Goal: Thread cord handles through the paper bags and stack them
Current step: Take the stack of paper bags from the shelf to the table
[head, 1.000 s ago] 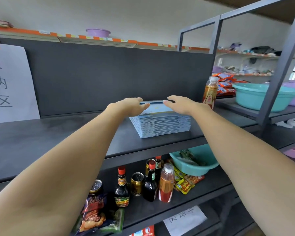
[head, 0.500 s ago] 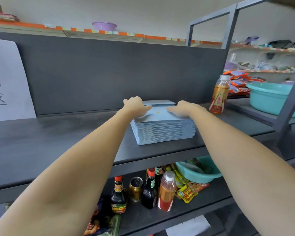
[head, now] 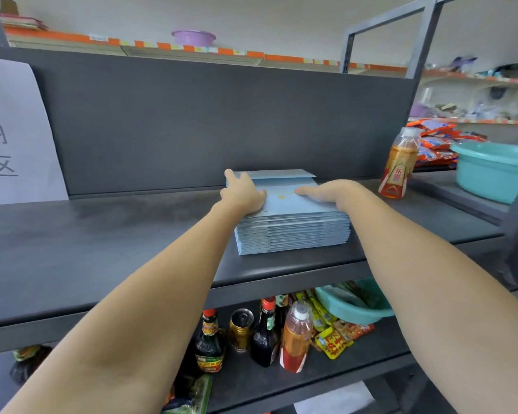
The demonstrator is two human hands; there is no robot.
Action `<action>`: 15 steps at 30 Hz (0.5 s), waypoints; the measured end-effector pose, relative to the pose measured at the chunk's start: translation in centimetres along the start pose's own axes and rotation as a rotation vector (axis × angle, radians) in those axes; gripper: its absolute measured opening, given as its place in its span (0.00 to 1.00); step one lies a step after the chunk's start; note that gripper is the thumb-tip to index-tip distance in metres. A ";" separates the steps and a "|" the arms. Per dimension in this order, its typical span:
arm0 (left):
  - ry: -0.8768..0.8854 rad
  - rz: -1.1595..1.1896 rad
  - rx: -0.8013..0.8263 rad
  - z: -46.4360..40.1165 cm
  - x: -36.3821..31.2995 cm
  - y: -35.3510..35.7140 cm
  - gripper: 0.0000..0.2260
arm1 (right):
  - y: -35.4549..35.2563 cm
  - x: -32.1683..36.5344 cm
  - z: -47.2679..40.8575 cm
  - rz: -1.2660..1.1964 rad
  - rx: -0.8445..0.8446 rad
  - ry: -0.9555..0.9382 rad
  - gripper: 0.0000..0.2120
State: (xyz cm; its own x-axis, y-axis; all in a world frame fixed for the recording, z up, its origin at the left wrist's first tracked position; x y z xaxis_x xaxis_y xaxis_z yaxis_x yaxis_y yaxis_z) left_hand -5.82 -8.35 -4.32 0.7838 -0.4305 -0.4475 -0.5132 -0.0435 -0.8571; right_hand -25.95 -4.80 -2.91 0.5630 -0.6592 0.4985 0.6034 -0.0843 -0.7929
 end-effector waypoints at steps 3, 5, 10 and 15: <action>-0.001 0.044 -0.012 0.3 0.1 -0.5 0.25 | 0.0 0.2 0.0 -0.056 0.025 0.009 0.45; 0.007 0.085 -0.030 0.4 0.2 -0.7 0.27 | -0.4 0.4 0.0 -0.078 0.049 0.008 0.46; -0.082 0.317 -0.163 1.2 -0.1 -1.9 0.34 | -1.3 0.2 0.6 -0.124 0.038 -0.015 0.47; -0.251 0.629 -0.158 1.7 0.5 -2.4 0.32 | -1.3 -0.9 0.6 -0.259 0.060 0.005 0.51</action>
State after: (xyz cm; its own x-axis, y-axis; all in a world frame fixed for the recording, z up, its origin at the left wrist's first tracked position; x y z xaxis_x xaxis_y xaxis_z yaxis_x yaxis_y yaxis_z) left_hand -3.61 -6.92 -2.96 0.3682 -0.1959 -0.9089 -0.9263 0.0070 -0.3768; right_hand -26.90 -3.66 -2.17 0.3823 -0.6251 0.6805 0.7597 -0.2066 -0.6166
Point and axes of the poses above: each hand's wrist, its own z-axis away from the middle knuckle, its own y-axis out of the palm, x = y × z, the point moved 2 cm from there along -z, towards the middle knuckle, and after that the axes turned 14 degrees about y, right-handed, at the moved point
